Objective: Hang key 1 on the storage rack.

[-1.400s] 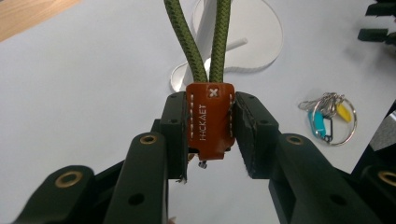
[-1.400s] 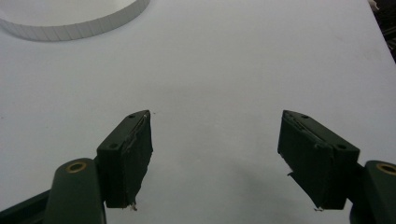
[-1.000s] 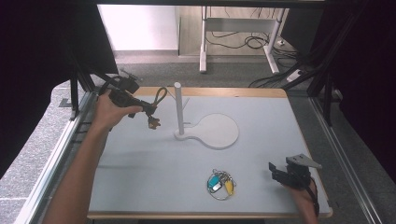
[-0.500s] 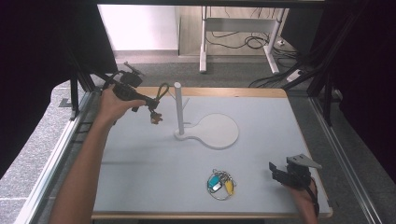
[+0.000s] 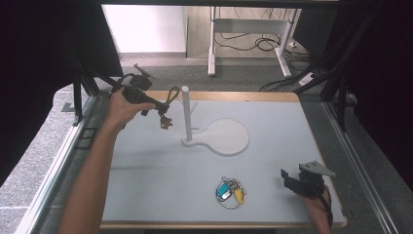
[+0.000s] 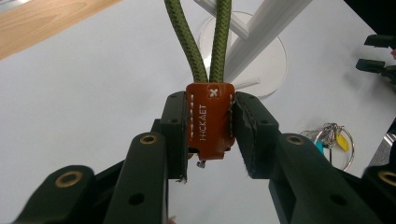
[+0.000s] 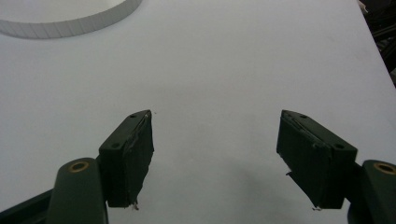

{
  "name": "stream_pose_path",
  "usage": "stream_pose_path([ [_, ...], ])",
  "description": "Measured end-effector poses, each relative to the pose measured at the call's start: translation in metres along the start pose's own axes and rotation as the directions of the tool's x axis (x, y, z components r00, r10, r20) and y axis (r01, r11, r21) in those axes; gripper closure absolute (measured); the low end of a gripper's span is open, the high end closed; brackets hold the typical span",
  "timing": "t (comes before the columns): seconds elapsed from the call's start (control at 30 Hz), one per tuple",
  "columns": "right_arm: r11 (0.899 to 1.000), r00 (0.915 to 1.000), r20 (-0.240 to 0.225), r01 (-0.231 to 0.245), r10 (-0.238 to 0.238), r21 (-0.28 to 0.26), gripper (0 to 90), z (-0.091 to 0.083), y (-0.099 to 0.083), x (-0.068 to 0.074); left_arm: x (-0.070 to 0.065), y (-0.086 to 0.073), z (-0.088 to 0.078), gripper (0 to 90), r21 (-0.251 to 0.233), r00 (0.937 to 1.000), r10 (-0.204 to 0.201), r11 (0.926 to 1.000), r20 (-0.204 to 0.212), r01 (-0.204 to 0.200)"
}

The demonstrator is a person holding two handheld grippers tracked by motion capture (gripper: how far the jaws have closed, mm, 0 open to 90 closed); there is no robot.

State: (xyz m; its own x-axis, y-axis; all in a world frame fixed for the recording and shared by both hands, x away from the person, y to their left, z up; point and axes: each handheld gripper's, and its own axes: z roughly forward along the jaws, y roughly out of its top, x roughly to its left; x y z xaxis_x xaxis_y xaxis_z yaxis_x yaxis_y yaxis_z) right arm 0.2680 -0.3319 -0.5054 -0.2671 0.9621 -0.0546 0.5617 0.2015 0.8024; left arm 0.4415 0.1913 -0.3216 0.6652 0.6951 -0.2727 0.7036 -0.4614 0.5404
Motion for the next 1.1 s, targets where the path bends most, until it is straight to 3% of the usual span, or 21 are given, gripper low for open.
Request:
stream_pose_path([
  [0.23,1.0,1.0,0.005,0.0,0.0,0.0,27.7,0.0,0.0,0.0,-0.002,0.001,0.005,66.6,0.009,1.0,0.005,0.9999,0.002,-0.005],
  [0.77,1.0,1.0,0.008,-0.002,0.002,0.001,27.8,0.0,-0.001,-0.001,-0.01,0.002,0.021,66.4,0.06,0.9983,0.055,0.9967,0.018,-0.056],
  [1.1,1.0,1.0,0.008,-0.001,0.001,0.007,27.8,0.001,-0.001,0.0,-0.008,-0.003,0.03,65.8,0.074,0.9982,0.053,0.9957,0.028,-0.055],
])
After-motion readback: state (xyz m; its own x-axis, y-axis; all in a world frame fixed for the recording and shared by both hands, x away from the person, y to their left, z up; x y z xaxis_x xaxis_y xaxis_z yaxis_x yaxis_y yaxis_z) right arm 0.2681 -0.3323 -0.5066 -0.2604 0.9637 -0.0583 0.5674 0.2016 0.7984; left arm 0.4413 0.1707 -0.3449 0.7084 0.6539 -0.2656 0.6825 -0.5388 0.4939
